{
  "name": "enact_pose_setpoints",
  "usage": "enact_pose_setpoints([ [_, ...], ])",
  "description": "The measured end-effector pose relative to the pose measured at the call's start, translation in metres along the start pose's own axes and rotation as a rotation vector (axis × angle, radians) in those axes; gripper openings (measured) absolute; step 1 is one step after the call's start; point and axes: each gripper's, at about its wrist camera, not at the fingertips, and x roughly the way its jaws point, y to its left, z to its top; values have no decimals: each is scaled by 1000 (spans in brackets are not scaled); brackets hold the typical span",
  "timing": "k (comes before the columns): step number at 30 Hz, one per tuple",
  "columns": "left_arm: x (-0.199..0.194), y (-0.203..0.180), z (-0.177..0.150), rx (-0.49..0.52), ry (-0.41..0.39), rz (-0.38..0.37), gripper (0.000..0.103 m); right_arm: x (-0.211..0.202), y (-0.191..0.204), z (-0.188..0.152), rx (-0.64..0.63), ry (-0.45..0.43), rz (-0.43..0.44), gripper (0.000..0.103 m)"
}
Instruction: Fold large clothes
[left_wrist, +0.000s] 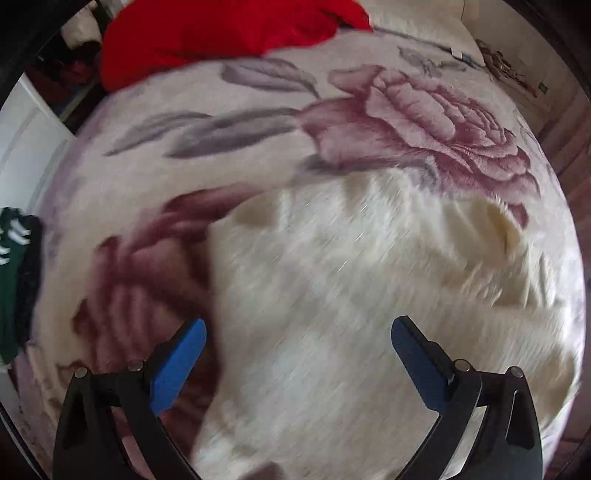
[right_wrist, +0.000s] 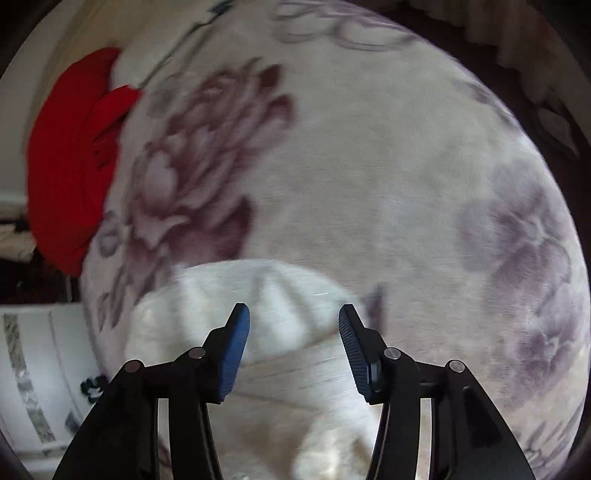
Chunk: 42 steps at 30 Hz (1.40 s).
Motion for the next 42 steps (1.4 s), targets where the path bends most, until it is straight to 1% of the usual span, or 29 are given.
enact_pose_setpoints([
  [2,23,-14,23,9,62,-36,103,17,32,-6,-41,85,42,53],
  [3,37,-23,35,25,95,-45,103,34,51,-9,-69,137,56,53],
  [6,73,-53,58,106,154,13,102,87,104,-17,-179,180,3,53],
  [8,96,-70,62,192,182,106,102,115,121,-21,-198,204,-7,53],
  [9,105,-77,61,231,183,137,97,128,125,-23,-196,227,-9,53],
  [10,110,-81,60,259,177,153,88,138,124,-25,-185,243,-8,53],
  [11,110,-86,56,289,151,144,78,148,127,-28,-179,254,-16,53],
  [12,107,-90,53,312,123,131,32,153,124,-29,-178,243,-36,51],
  [13,102,-94,51,332,87,164,4,155,118,-31,-184,220,-39,31],
  [14,95,-96,50,342,51,180,4,155,120,-33,-200,190,-62,18],
  [15,92,-95,50,330,40,158,3,155,121,-34,-212,172,-89,15],
  [16,90,-92,50,316,30,143,3,151,122,-35,-213,150,-80,13],
  [18,91,-85,52,304,15,131,3,138,124,-33,-208,91,-88,11],
  [19,93,-84,54,301,10,133,3,132,116,-29,-203,73,-82,11],
  [22,93,-80,61,286,1,132,3,123,124,-22,-202,11,-109,10],
  [24,95,-76,67,253,8,124,3,127,129,-16,-210,22,-116,10],
  [27,96,-70,80,211,14,108,3,138,135,-13,-234,24,-170,10],
  [29,95,-69,81,200,19,86,4,139,131,-12,-223,31,-174,11],
  [30,90,-67,80,181,15,65,8,140,128,-11,-201,50,-140,14],
  [32,75,-63,75,154,-6,43,8,135,120,-10,-165,98,-72,33],
  [33,64,-62,70,148,-16,17,9,131,116,-13,-158,118,-34,51],
  [34,54,-61,66,149,-34,8,9,121,111,-16,-156,116,-9,64],
  [35,41,-61,60,156,-68,12,10,113,109,-20,-161,106,-6,68],
  [36,28,-59,53,161,-95,4,26,96,103,-27,-180,87,-15,72],
  [37,17,-56,46,157,-113,-9,62,80,98,-37,-205,64,-32,72],
  [38,6,-52,37,144,-127,-23,84,64,92,-49,-229,48,-48,72],
  [39,-6,-46,24,126,-143,-43,103,51,84,-61,-243,40,-54,72],
  [40,-17,-40,10,106,-151,-48,103,39,76,-75,-253,40,-58,72],
  [42,-27,-28,-16,88,-132,-64,103,17,52,-112,-259,57,-93,72],
])
